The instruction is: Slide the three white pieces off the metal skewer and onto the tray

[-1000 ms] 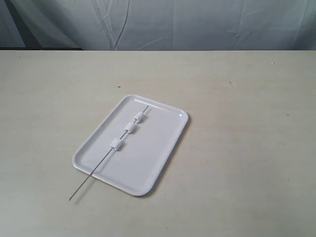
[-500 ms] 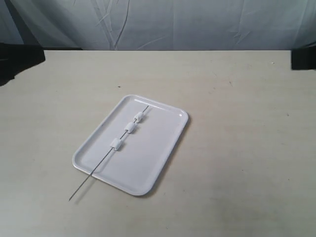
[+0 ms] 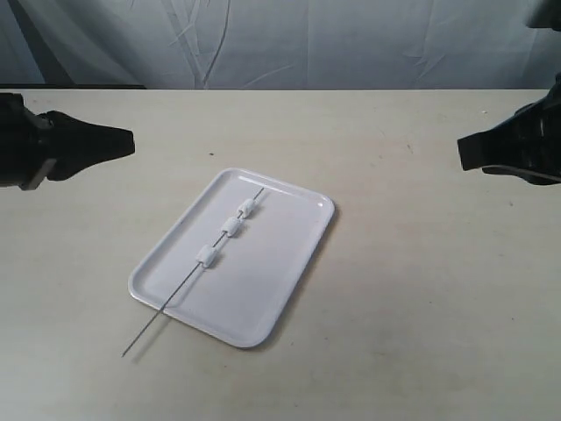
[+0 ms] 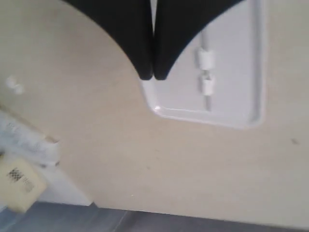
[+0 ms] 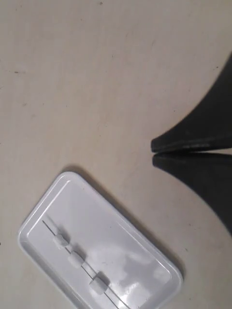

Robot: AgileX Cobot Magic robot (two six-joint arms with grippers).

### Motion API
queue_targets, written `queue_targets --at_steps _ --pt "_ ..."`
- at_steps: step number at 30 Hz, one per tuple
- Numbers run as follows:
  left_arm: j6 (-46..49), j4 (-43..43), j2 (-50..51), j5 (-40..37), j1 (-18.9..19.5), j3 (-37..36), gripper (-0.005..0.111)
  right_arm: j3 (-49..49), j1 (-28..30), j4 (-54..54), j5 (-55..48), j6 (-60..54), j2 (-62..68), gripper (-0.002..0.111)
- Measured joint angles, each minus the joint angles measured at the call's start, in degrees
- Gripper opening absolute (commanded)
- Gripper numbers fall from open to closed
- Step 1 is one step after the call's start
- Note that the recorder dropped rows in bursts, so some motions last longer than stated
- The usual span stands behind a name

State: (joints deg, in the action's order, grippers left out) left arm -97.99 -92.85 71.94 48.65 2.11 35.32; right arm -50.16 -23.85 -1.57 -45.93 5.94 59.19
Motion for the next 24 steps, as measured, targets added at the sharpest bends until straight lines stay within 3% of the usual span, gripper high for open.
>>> queue_targets --at_steps 6,9,12,15,17,19,21,24 --pt "46.3 3.6 0.2 -7.4 0.0 0.0 0.000 0.0 0.0 0.0 -0.1 -0.1 0.0 0.000" --pt "63.7 5.6 0.2 -15.9 0.0 0.0 0.000 0.0 0.0 0.0 -0.1 -0.1 0.0 0.000" --pt "67.6 7.0 0.2 -29.8 0.0 0.0 0.000 0.0 0.0 -0.1 -0.1 -0.1 0.0 0.000" --pt "61.2 13.0 0.2 -45.7 0.0 0.0 0.000 0.0 0.0 -0.1 -0.1 -0.1 0.0 0.000" --pt "58.8 22.6 0.2 -56.9 0.0 0.0 0.000 0.0 0.0 -0.1 -0.1 -0.3 0.0 0.000" --pt "64.6 38.4 0.2 -66.4 0.0 0.0 0.000 0.0 0.0 -0.1 -0.1 -1.1 0.0 0.000" --pt "78.7 55.2 0.2 -72.2 0.0 0.0 0.000 0.0 0.0 -0.3 -0.1 -2.0 0.0 0.000" --pt "102.8 87.0 0.5 -80.0 0.0 0.0 0.000 0.0 0.0 -1.0 0.0 -2.6 0.0 0.000"
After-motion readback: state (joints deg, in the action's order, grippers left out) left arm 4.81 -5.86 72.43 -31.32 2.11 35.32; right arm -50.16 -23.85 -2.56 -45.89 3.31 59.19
